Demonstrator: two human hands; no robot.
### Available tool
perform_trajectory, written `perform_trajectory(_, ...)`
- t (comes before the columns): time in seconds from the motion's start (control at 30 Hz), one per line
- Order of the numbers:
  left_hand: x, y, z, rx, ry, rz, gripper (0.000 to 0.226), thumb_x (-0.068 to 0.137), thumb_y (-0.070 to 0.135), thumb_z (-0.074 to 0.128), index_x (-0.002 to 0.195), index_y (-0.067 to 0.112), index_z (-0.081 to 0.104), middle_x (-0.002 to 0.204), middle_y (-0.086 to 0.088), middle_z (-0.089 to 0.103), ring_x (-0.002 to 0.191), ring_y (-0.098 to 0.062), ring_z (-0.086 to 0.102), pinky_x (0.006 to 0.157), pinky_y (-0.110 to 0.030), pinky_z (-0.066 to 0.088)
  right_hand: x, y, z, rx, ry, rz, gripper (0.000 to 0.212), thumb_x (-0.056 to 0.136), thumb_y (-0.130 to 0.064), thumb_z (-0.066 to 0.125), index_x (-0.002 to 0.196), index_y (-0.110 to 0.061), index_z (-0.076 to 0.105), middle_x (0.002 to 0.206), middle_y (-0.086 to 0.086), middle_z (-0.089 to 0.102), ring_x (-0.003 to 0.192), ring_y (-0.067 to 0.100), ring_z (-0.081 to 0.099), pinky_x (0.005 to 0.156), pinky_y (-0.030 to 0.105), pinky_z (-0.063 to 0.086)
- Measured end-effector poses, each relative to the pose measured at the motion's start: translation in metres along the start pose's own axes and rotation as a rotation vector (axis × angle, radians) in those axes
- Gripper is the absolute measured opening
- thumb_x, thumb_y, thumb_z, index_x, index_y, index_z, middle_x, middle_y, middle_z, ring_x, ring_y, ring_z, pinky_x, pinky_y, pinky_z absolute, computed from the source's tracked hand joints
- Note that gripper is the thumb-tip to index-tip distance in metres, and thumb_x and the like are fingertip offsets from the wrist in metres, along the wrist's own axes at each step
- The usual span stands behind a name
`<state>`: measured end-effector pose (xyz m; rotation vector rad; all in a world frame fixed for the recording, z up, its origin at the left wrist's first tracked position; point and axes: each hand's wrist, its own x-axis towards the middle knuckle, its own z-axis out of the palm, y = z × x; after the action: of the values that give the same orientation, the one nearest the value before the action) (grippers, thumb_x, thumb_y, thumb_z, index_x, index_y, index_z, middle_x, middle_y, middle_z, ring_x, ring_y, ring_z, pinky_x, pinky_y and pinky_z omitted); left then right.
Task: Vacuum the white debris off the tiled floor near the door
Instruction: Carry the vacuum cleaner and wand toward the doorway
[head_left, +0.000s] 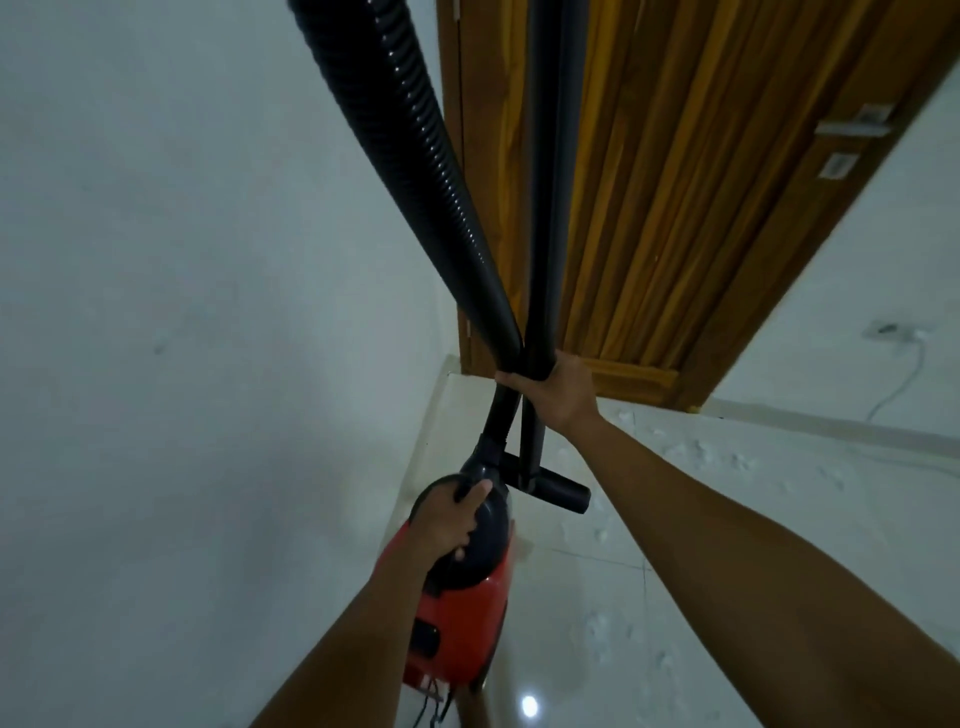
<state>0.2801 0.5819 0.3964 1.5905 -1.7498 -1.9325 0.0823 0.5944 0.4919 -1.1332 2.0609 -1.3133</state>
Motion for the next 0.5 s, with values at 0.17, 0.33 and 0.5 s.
perform_trajectory(0.17, -0.089, -0.06, 0.02, 0.054, -0.007, 0.008, 0.031, 0.099, 0.039, 0.059, 0.093, 0.009, 0.065, 0.068, -0.006, 0.051, 0.051, -0.017, 0.045, 0.045, -0.027, 0.042, -0.098, 0.0, -0.006, -0.019, 0.002, 0.046, 0.037, 0.075, -0.035, 0.092, 0.093, -0.016, 0.066, 0.086, -0.003, 0.065, 0.082, 0.014, 0.062, 0.058, 0.016, 0.043)
perform_trajectory(0.33, -0.158, -0.114, 0.025, 0.063, -0.014, -0.015, 0.033, 0.1, 0.04, 0.057, 0.089, 0.009, 0.063, 0.067, -0.006, 0.051, 0.049, -0.017, 0.044, 0.045, -0.027, 0.041, -0.191, -0.005, 0.0, -0.021, -0.026, 0.125, 0.042, 0.076, -0.034, 0.091, 0.103, -0.012, 0.069, 0.093, -0.001, 0.065, 0.088, 0.018, 0.064, 0.062, 0.02, 0.046)
perform_trajectory(0.5, -0.234, -0.175, 0.016, 0.039, -0.02, -0.017, 0.031, 0.099, 0.042, 0.058, 0.092, 0.012, 0.063, 0.065, -0.003, 0.052, 0.05, -0.015, 0.043, 0.047, -0.028, 0.042, -0.284, -0.027, 0.018, -0.035, -0.016, 0.116, 0.052, 0.078, -0.034, 0.09, 0.117, -0.006, 0.07, 0.096, 0.0, 0.065, 0.088, 0.018, 0.063, 0.066, 0.021, 0.047)
